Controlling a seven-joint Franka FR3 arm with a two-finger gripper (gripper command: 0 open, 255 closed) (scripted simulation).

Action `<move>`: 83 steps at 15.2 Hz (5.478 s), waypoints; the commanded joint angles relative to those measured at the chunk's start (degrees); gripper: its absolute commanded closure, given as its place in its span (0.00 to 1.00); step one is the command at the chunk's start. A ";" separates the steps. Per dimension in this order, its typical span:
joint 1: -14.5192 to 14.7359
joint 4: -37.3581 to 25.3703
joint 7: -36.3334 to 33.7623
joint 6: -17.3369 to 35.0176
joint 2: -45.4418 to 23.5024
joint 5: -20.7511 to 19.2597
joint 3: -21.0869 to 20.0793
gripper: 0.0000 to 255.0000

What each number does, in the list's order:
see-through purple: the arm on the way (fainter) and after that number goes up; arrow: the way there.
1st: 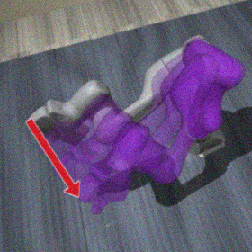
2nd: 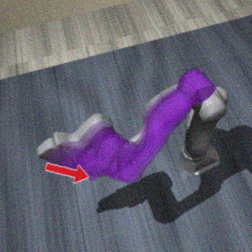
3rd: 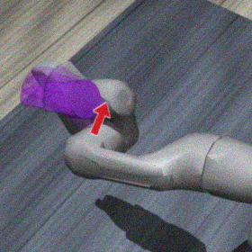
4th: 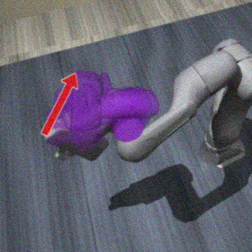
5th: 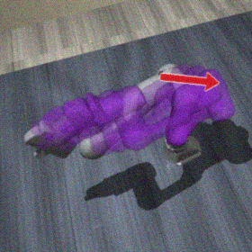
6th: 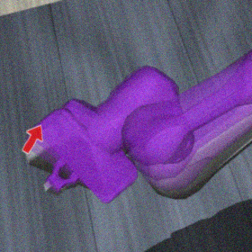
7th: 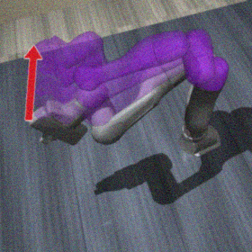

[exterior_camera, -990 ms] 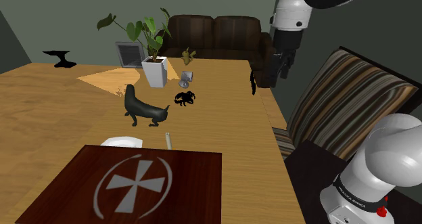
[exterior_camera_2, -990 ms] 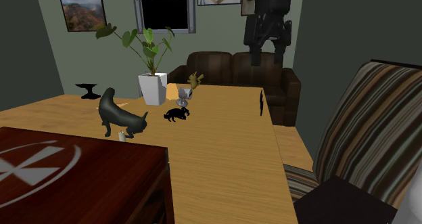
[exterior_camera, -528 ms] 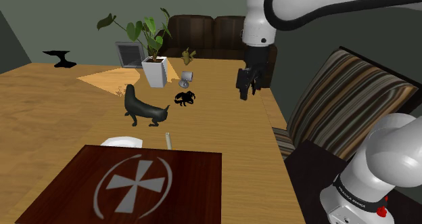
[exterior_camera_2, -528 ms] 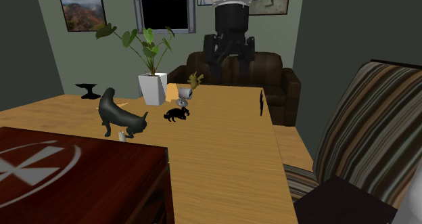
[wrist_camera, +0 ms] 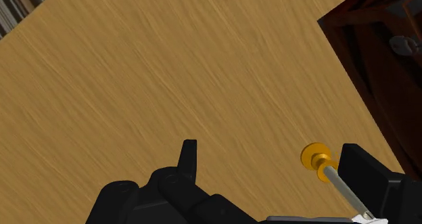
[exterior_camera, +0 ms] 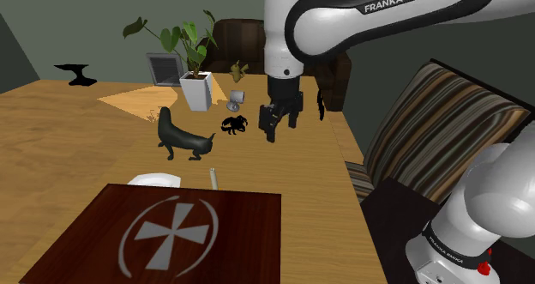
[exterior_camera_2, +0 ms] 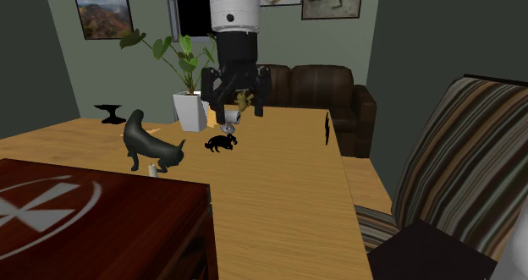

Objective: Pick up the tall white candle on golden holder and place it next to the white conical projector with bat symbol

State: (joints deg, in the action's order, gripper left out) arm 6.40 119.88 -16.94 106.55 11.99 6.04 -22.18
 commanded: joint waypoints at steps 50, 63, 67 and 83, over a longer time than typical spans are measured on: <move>10.91 -34.17 -18.71 0.41 -37.98 -16.97 -4.87 1.00; 11.70 -43.15 -18.17 -9.19 -37.18 -16.37 -5.32 1.00; 12.20 -46.74 -18.10 -12.44 -37.49 -16.45 -5.38 1.00; 16.96 -68.82 -17.90 -28.62 -43.28 -18.83 -4.98 1.00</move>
State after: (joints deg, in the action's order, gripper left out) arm 22.82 53.30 -34.92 79.36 -30.46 -12.46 -27.27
